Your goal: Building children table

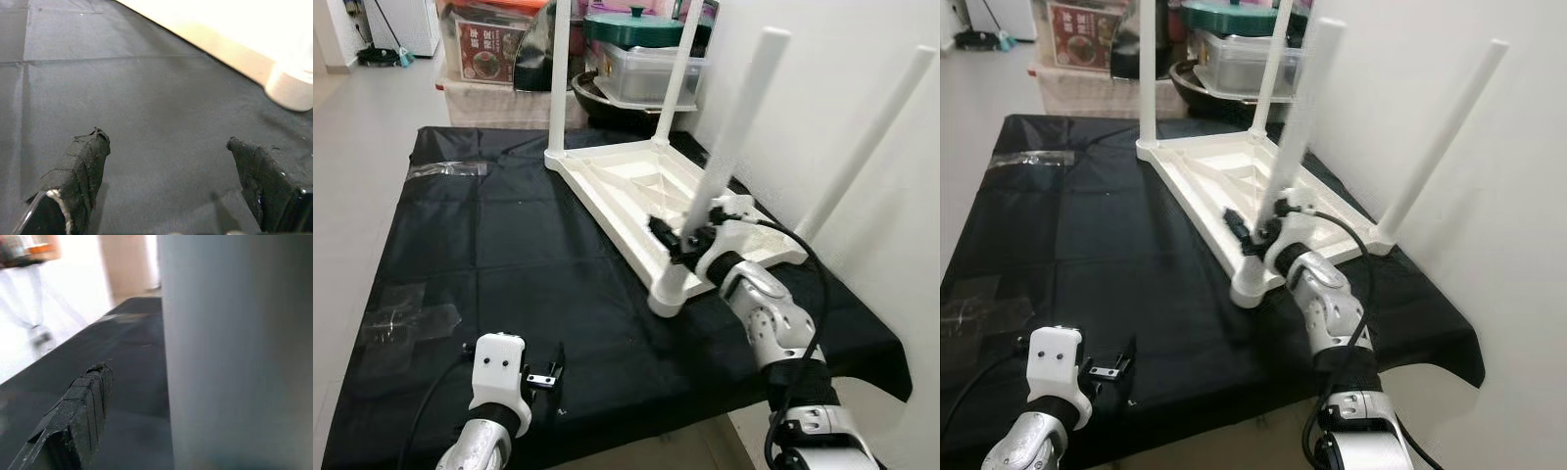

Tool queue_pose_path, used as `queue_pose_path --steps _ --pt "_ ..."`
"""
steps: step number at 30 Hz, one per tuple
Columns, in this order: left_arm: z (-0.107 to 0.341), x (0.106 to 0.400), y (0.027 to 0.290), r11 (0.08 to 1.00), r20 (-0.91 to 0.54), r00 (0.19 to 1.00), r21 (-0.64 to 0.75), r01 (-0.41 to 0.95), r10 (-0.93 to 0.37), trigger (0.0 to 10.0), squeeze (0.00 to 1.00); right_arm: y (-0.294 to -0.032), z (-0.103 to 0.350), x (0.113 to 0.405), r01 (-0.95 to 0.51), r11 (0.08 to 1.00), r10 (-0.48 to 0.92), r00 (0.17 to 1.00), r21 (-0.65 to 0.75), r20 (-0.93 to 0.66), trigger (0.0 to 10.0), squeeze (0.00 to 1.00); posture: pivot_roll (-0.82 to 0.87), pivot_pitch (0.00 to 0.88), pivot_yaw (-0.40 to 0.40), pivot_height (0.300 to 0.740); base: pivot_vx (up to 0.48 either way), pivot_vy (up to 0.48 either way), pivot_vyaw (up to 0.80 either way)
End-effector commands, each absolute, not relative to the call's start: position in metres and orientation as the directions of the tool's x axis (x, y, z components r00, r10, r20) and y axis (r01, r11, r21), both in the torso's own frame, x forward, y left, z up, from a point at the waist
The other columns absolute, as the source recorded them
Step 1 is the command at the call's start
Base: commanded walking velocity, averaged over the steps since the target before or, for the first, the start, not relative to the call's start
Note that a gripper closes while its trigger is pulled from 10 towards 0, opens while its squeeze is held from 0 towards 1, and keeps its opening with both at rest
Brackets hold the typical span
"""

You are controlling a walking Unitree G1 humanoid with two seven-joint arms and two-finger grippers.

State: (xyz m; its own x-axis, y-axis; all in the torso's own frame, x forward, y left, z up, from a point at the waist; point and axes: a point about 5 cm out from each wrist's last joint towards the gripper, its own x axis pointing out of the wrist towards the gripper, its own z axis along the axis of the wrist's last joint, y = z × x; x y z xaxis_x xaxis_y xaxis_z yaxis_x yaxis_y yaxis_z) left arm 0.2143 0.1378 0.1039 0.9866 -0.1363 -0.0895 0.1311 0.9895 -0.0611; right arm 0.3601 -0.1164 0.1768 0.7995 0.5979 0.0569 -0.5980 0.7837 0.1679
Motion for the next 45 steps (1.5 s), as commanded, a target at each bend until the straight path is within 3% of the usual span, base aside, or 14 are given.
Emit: queue_pose_path --steps 1,4,5,8,9,17,22,25,26,35,36,41,42,45 --pt "0.098 0.212 0.136 0.989 -0.116 0.984 -0.067 0.131 -0.139 10.0 0.0 -0.111 0.161 0.362 -0.606 0.775 0.616 0.788 0.177 0.001 10.0 0.0 0.18 0.0 -0.173 0.74 0.0 0.0 0.0" --pt "0.099 0.213 0.135 0.989 -0.11 0.984 -0.066 0.133 -0.14 10.0 0.0 -0.106 0.153 0.365 -0.588 0.786 0.602 0.798 0.194 -0.02 10.0 0.0 0.19 0.0 -0.185 0.74 0.0 0.0 0.0" --pt "0.099 0.213 0.135 0.989 -0.107 0.984 -0.066 0.136 -0.142 10.0 0.0 -0.105 0.152 0.365 -0.588 0.784 0.603 0.797 0.2 -0.018 3.8 0.0 0.19 0.0 -0.185 0.74 0.0 0.0 0.0" --pt "0.1 0.213 0.135 0.988 -0.105 0.984 -0.065 0.137 -0.143 10.0 0.0 -0.102 0.151 0.365 -0.596 0.773 0.613 0.79 0.216 -0.01 3.8 0.0 0.19 0.0 -0.186 0.74 0.0 0.0 0.0" --pt "0.1 0.212 0.135 0.988 -0.108 0.984 -0.064 0.138 -0.144 10.0 0.0 -0.1 0.15 0.364 -0.603 0.765 0.623 0.782 0.227 -0.019 0.0 0.0 0.19 0.0 -0.181 0.74 0.0 0.0 0.0" --pt "0.099 0.21 0.134 0.988 -0.113 0.983 -0.067 0.141 -0.147 10.0 0.0 -0.122 0.129 0.371 -0.342 0.915 0.386 0.897 0.215 -0.216 0.0 0.0 0.18 0.0 -0.176 0.74 0.0 0.0 0.0" --pt "0.097 0.209 0.136 0.988 -0.12 0.982 -0.067 0.136 -0.143 10.0 0.0 -0.186 0.101 0.352 0.427 0.904 -0.393 0.829 -0.004 -0.397 0.0 0.0 0.17 0.0 -0.174 0.74 0.0 0.0 0.0" --pt "0.096 0.209 0.137 0.988 -0.121 0.982 -0.063 0.138 -0.145 10.0 0.0 -0.178 0.108 0.342 0.46 0.888 -0.433 0.824 -0.014 -0.367 1.6 0.0 0.17 0.0 -0.161 0.74 0.0 0.0 0.0" --pt "0.096 0.209 0.137 0.988 -0.123 0.981 -0.057 0.14 -0.147 10.0 0.0 -0.17 0.111 0.34 0.433 0.901 -0.41 0.84 -0.017 -0.355 10.0 0.0 0.16 0.0 -0.156 0.74 0.0 0.0 0.0" --pt "0.098 0.212 0.137 0.988 -0.117 0.982 -0.056 0.142 -0.148 10.0 0.0 -0.15 0.122 0.346 0.244 0.97 -0.235 0.921 -0.012 -0.311 10.0 0.0 0.17 0.0 -0.166 0.74 0.0 0.0 0.0" --pt "0.097 0.211 0.138 0.989 -0.117 0.983 -0.055 0.138 -0.143 10.0 0.0 -0.153 0.13 0.35 0.245 0.97 -0.236 0.935 -0.001 -0.265 10.0 1.0 0.17 0.0 -0.166 0.74 0.0 0.0 0.0" --pt "0.098 0.212 0.138 0.988 -0.111 0.983 -0.054 0.142 -0.147 10.0 0.0 -0.161 0.156 0.357 0.286 0.957 -0.275 0.946 0.044 -0.173 10.0 1.0 0.16 0.0 -0.163 0.74 0.0 0.0 0.0" --pt "0.097 0.212 0.137 0.988 -0.113 0.982 -0.054 0.146 -0.151 10.0 0.0 -0.159 0.169 0.36 0.207 0.971 -0.191 0.973 0.119 -0.129 10.0 0.0 0.16 0.0 -0.16 0.74 0.0 0.0 0.0" --pt "0.097 0.212 0.136 0.987 -0.114 0.981 -0.055 0.148 -0.154 10.0 0.0 -0.157 0.184 0.361 0.047 0.989 -0.044 0.999 0.139 -0.027 10.0 0.0 0.17 0.0 -0.163 0.74 0.0 0.0 0.0"
